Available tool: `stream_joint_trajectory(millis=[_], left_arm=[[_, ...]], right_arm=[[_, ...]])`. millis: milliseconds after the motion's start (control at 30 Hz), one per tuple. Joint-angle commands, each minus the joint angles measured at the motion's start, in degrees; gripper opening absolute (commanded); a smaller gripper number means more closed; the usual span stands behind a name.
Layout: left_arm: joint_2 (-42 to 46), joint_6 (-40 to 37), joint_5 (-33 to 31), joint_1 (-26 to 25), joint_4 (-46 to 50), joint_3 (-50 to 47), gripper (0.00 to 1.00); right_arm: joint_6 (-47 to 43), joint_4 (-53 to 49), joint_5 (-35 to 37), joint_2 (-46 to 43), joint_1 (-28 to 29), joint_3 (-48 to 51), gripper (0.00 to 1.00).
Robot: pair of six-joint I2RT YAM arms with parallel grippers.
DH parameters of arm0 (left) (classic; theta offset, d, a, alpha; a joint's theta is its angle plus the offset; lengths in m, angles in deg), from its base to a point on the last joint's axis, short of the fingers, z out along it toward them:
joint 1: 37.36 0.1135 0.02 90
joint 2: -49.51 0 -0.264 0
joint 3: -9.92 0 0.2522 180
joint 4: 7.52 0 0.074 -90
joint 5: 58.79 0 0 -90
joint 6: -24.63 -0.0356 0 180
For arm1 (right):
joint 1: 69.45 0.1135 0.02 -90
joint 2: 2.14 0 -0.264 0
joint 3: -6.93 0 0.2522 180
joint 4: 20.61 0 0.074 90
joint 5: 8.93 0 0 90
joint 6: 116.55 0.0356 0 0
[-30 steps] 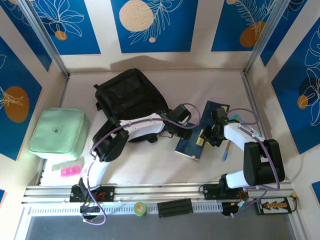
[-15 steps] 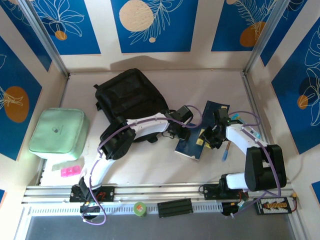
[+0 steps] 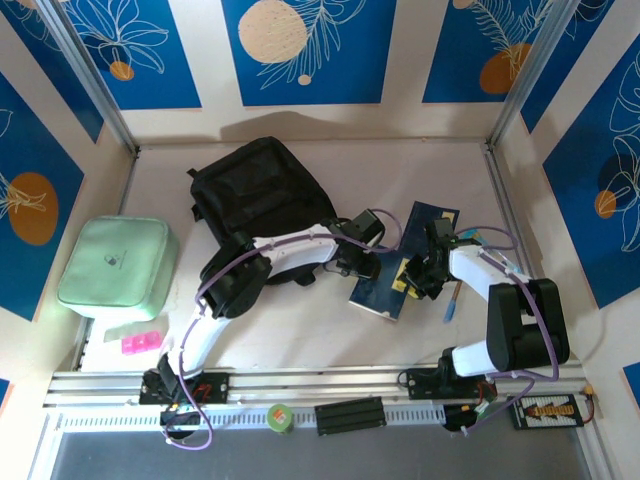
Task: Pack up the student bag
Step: Pick up the book from the middle-right of the table.
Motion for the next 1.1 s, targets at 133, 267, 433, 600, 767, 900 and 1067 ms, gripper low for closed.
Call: stream_joint_trajectory(millis=[133, 267, 433, 600, 767, 900, 1067], left_arm=[[-1.88, 2.81, 8.72, 0.46, -0.71, 0.87, 0.44], [-0.72, 2.97, 11.78, 0.78, -2.44, 0.69, 0.45], [2.17, 3.70, 21.13, 1.73, -9.37, -1.51, 0.47], [8.21, 10.74, 32.47, 4.96, -28.27, -11.48, 0.47], [10.66, 14.59, 35.86, 5.64, -35.63, -15.65, 0.43], [10.78, 13.27, 34.95, 5.42, -33.06, -16.31, 0.38], [9.61, 8.98, 31.90, 5.07, -24.73, -14.08, 0.34]], right_arm=[[1.11, -2.19, -0.55, 1.99, 0.25, 0.00, 0.35], [1.29, -1.36, -1.87, 1.91, 0.10, 0.28, 0.36], [1.45, -0.11, -3.83, 1.82, -0.25, 0.73, 0.34], [1.42, 0.41, -4.62, 0.55, -0.98, 1.18, 0.33], [1.55, 0.33, -4.45, -0.81, -1.82, 1.47, 0.33], [1.63, 0.43, -4.47, -1.08, -2.42, 1.73, 0.33], [1.63, 0.49, -4.46, -0.52, -2.48, 1.66, 0.32]])
